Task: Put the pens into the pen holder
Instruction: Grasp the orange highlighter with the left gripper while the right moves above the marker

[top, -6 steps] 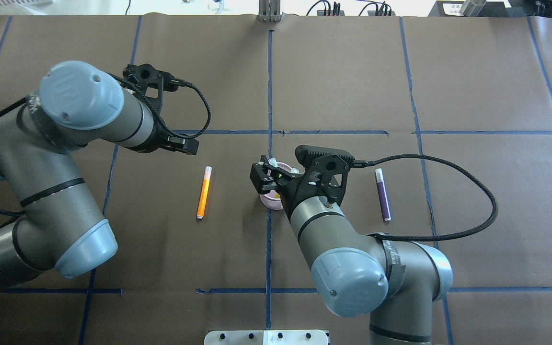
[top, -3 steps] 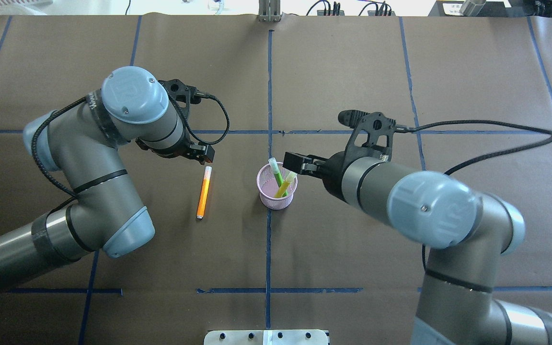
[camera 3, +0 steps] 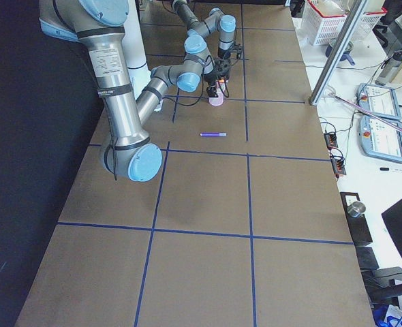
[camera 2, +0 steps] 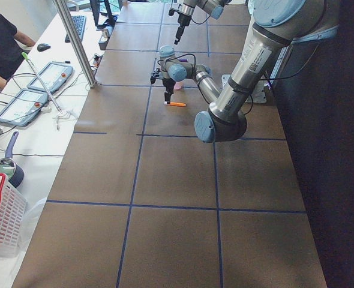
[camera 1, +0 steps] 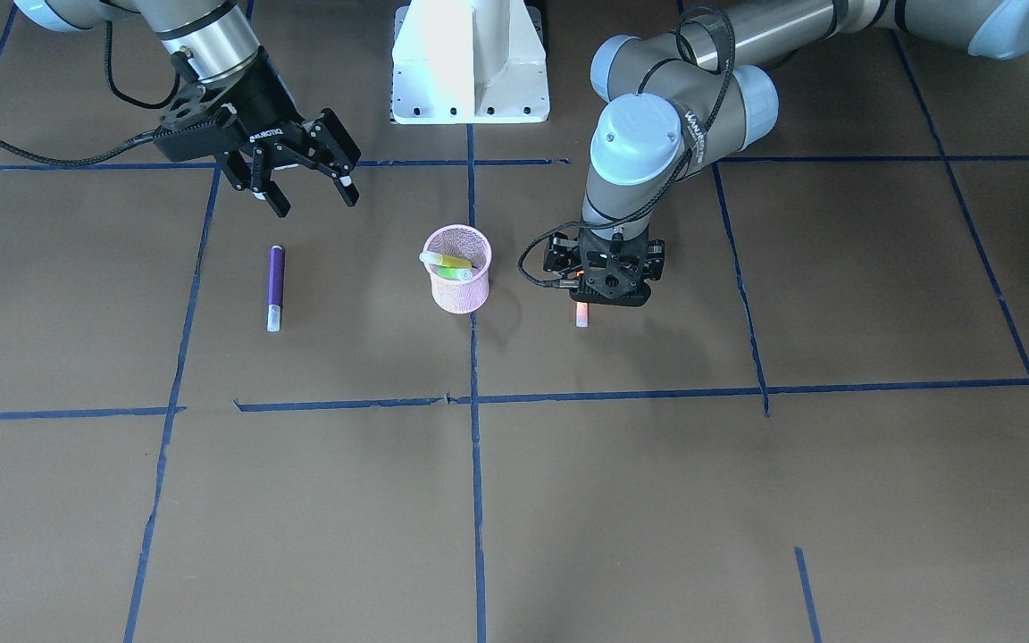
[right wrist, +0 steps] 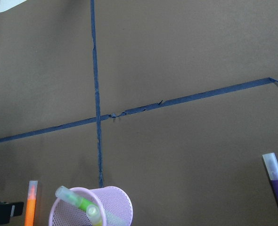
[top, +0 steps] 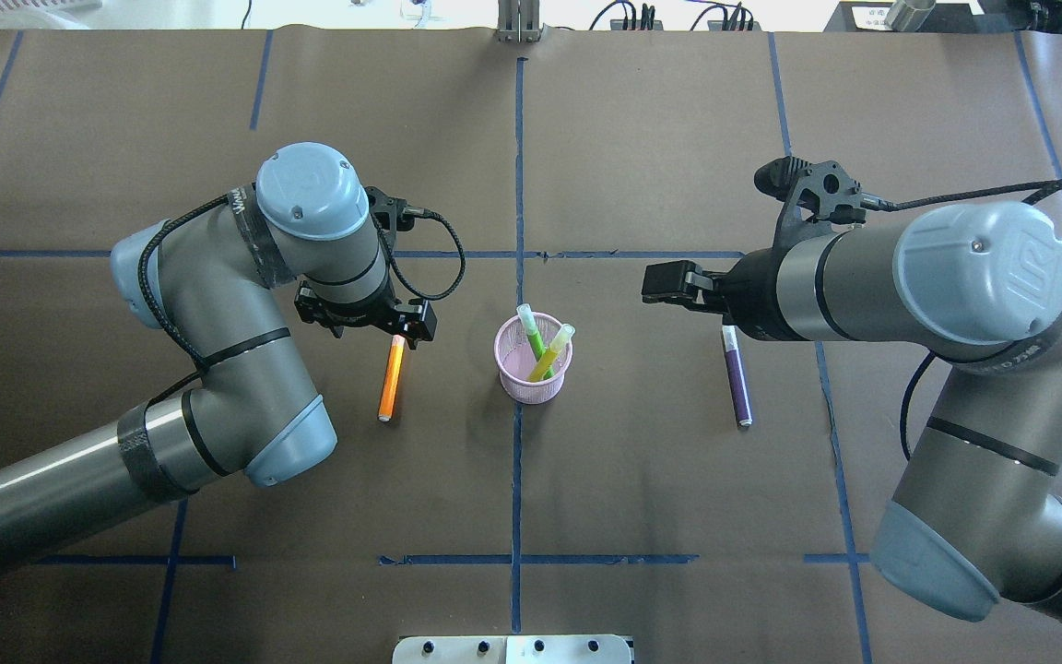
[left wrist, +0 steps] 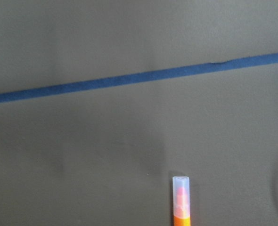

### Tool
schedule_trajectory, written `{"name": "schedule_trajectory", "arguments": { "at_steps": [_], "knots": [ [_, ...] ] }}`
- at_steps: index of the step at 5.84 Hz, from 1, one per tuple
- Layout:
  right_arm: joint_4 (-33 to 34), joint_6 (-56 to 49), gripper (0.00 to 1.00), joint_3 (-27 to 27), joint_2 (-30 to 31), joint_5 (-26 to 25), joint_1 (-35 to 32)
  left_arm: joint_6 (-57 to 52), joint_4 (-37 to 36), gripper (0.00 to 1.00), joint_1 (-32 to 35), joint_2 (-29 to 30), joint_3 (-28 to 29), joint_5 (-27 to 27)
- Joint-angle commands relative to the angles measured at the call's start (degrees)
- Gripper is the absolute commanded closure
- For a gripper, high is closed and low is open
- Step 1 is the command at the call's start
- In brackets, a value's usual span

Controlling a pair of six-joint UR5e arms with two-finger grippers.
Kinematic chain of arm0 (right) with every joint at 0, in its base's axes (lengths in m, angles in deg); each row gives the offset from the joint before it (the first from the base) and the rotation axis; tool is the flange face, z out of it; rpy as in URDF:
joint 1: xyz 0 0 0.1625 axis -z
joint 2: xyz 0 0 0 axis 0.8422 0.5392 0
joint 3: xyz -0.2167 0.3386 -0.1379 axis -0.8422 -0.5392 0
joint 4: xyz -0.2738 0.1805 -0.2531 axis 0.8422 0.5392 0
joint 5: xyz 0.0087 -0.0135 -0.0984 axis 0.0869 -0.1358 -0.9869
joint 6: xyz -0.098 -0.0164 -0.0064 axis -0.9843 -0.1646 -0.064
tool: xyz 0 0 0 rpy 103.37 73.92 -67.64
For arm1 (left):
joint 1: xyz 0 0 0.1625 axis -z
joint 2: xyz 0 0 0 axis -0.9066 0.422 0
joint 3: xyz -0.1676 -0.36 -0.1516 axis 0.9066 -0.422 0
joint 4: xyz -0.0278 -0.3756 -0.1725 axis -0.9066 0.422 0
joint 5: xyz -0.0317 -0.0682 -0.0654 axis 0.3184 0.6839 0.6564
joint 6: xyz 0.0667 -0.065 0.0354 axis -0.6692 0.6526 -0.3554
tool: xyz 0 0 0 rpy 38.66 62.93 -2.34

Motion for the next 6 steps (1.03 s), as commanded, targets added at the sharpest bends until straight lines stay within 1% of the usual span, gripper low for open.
{"name": "schedule_trajectory", "arguments": {
  "at_steps": [1,3,4,5,6],
  "knots": [
    [-0.07,0.05,0.0,0.22,0.82,-0.46,-0.18,-0.65,0.01,0.0,-0.09,0.65,0.9,2.2],
    [-0.07,0.05,0.0,1.44,3.09,-0.21,-0.18,-1.26,-0.08,0.0,-0.36,3.46,5.98,3.43],
    [0.01,0.05,0.0,1.45,3.97,0.06,-0.18,-3.26,0.01,0.0,-0.36,3.64,6.7,3.97],
    [0.01,0.05,0.0,1.62,4.5,0.06,-0.18,-4.06,0.09,0.03,-0.36,3.82,7.66,3.97],
    [0.01,0.05,0.0,1.45,4.86,0.06,0.0,-3.99,0.18,0.18,-0.44,3.56,7.67,3.97]
  ]
}}
